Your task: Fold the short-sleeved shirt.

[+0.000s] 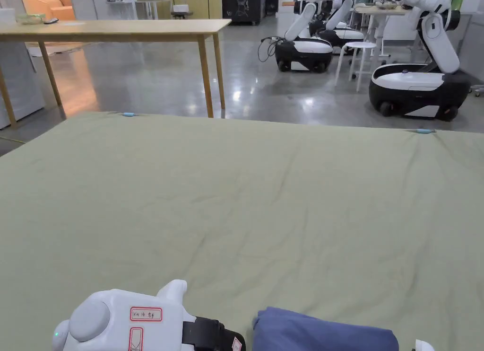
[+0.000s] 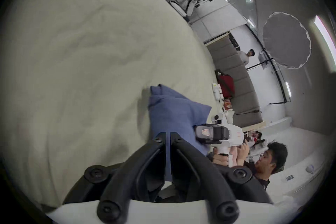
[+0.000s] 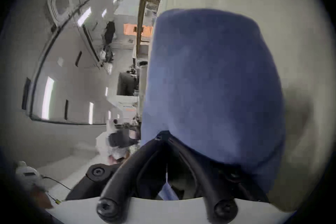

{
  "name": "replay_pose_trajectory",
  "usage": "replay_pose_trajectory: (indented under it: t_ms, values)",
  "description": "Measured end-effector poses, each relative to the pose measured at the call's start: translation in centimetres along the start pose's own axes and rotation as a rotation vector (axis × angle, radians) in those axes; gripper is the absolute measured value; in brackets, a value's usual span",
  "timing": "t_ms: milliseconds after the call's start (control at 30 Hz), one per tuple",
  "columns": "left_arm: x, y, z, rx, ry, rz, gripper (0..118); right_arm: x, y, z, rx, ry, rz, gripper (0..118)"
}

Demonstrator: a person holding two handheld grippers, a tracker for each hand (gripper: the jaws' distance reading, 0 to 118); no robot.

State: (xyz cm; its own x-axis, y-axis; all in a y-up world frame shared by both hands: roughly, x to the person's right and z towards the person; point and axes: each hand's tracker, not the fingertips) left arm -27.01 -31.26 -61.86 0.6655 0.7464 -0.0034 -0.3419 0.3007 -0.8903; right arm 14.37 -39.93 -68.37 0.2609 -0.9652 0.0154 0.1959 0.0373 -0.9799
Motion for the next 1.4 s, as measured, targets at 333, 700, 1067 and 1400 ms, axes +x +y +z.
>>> replay_pose_trajectory:
  t_ms: [333, 700, 1067, 1400]
  values:
    - [-0.7, 0.8, -8.4, -0.155, -0.242, 0.063, 106, 0.0, 0.5, 0.4, -0.008, 0.003, 0.005, 1]
    - [-0.7, 3.9, -2.8, -0.153, -0.098, -0.065, 30, -4.8, -1.2, 1.6, 0.045, -0.111, 0.165, 1]
    - [-16.3, 13.4, 21.6, 0.047, 0.278, 0.045, 30, -7.3, -3.5, 0.7, 0.093, -0.139, 0.277, 1]
    - [-20.0, 18.1, 25.1, 0.01, 0.438, -0.006, 108, -6.8, -2.3, 0.5, 0.106, -0.196, 0.262, 1]
